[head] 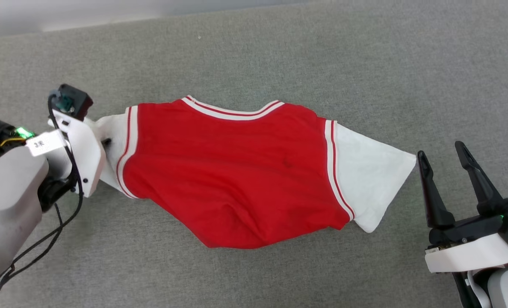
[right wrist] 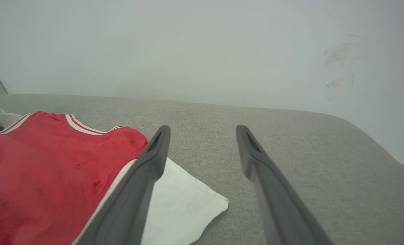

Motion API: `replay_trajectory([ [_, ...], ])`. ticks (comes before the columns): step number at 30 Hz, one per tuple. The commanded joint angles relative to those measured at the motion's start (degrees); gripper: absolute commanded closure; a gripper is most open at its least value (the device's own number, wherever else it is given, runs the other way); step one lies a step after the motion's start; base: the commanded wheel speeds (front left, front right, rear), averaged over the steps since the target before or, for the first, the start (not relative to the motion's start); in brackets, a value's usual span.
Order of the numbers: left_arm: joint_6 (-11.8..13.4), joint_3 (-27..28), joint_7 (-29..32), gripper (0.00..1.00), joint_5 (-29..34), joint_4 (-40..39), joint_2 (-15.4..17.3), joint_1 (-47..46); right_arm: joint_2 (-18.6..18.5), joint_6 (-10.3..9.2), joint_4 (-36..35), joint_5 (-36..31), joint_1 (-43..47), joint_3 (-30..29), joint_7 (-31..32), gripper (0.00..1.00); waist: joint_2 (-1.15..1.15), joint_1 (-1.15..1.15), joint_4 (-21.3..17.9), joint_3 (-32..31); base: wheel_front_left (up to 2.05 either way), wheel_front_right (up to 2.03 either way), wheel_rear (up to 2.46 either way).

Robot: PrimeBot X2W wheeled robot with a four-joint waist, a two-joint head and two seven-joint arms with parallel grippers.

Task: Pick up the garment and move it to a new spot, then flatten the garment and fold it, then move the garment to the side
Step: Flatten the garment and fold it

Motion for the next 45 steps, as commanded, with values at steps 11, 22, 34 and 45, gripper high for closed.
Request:
replay_trajectory([
  [11,-1.43,0.90,0.10,0.00,1.51,-1.65,1.60,-9.47,0.01,-0.04,-1.02,0.26,1.63,-0.03,-0.13,0.00,0.00,0.00,1.30,-3.23,0.00,0.00,0.00],
  [22,-2.31,-1.60,22.57,0.00,-5.65,-7.17,5.90,-11.58,-0.41,-0.04,-3.15,-0.44,-0.91,0.79,-0.13,0.00,0.00,0.00,-1.34,1.06,0.00,0.00,0.00],
  [34,-1.80,-3.43,27.65,0.00,-3.34,-3.89,6.02,-7.58,0.66,-0.04,-3.84,-1.41,-2.89,1.00,-0.13,0.00,0.00,0.00,-3.73,5.36,0.00,0.00,0.00],
  [45,-2.29,-3.13,22.39,1.00,-1.94,-6.95,5.76,-8.21,-3.15,-0.04,-3.80,-1.94,-4.57,-0.21,-0.13,0.00,0.00,0.00,-1.70,1.95,0.00,0.00,0.00],
])
